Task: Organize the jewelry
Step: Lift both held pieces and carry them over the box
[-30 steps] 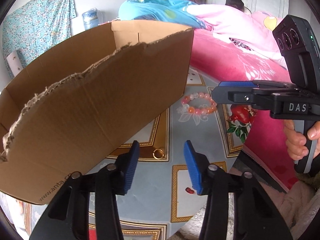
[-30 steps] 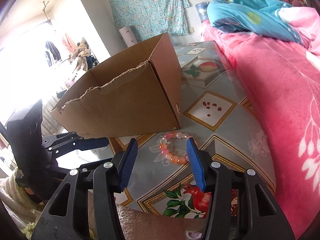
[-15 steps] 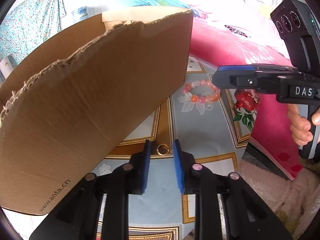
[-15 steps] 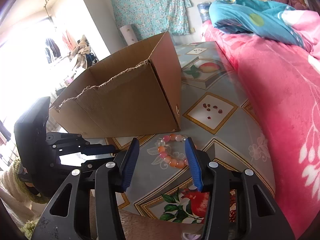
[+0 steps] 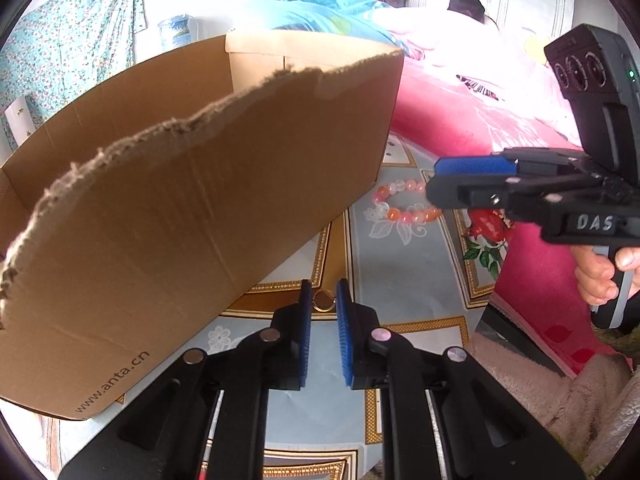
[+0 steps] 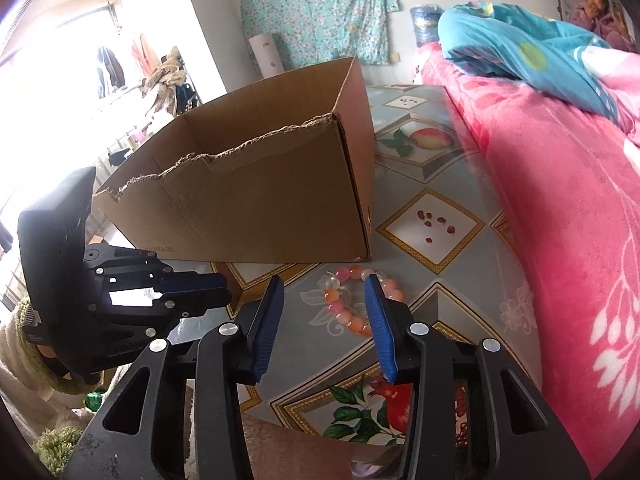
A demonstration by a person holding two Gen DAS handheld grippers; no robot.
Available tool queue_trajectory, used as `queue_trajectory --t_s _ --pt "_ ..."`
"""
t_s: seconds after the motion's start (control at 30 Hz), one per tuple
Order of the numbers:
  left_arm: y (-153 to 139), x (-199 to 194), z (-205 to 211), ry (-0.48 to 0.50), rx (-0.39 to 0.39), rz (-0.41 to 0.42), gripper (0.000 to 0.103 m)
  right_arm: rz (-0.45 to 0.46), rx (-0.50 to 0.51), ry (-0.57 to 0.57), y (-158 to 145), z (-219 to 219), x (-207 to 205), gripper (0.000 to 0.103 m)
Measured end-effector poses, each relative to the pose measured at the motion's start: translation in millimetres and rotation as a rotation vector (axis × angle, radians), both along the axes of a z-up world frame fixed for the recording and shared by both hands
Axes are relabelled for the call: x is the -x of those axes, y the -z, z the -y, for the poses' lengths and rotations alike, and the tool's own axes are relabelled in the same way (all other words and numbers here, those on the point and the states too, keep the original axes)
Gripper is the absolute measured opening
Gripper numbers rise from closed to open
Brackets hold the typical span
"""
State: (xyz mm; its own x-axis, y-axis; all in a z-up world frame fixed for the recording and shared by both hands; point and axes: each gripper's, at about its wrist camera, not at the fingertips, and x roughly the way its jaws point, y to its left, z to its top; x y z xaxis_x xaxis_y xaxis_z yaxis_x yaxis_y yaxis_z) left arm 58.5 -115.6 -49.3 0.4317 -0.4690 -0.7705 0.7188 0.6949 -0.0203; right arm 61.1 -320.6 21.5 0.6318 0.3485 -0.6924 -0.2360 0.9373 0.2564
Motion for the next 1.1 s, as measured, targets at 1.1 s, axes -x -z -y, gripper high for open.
queue_trajectory --t_s 1.1 --pt "-115.7 22.1 -86.3 -0.066 0.377 0.111 0.012 -0.079 -0.257 0.207 -7.0 71.6 -18.0 0.007"
